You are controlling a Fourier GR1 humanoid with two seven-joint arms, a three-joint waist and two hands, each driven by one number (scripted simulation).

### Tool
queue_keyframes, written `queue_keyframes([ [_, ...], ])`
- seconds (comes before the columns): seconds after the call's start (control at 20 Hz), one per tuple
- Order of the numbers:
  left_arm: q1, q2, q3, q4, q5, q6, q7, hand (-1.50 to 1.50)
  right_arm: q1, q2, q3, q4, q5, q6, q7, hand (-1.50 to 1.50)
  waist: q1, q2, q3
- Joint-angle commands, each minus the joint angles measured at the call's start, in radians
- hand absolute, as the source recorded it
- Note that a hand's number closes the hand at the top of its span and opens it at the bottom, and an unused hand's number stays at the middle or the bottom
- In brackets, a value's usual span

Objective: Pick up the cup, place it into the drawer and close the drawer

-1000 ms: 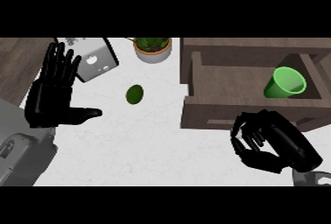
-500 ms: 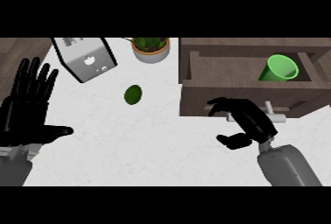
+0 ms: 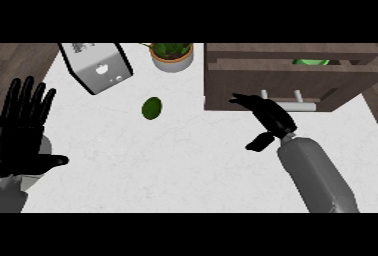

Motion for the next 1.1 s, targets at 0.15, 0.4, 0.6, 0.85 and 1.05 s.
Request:
queue_keyframes([
  [0.15, 0.036, 0.044, 0.091, 0.009, 0.036, -0.11, 0.034, -1.5, -0.209, -0.007, -0.121, 0.339, -0.044, -0.013, -0.14, -1.5, 0.013, 0.007, 0.002],
  [0.4, 0.035, -0.013, 0.057, -0.031, -0.008, -0.079, 0.029, -1.5, -0.354, -0.06, -0.168, 0.565, -0.032, -0.013, -0.219, -1.5, 0.035, 0.016, 0.003],
  [0.6, -0.002, -0.048, 0.041, 0.052, -0.047, -0.098, -0.004, -1.5, -0.45, -0.087, -0.187, 0.631, -0.028, 0.02, -0.192, -1.5, 0.042, 0.025, 0.003],
  [0.85, 0.02, -0.053, 0.033, -0.001, -0.052, -0.091, 0.013, -1.5, -0.471, -0.155, -0.214, 0.694, -0.037, 0.036, -0.25, -1.5, 0.061, 0.027, 0.004],
  [1.05, -0.015, -0.063, 0.027, 0.032, -0.068, -0.1, 0.0, -1.5, -0.491, -0.146, -0.223, 0.714, -0.041, 0.021, -0.24, -1.5, 0.083, 0.04, 0.005],
])
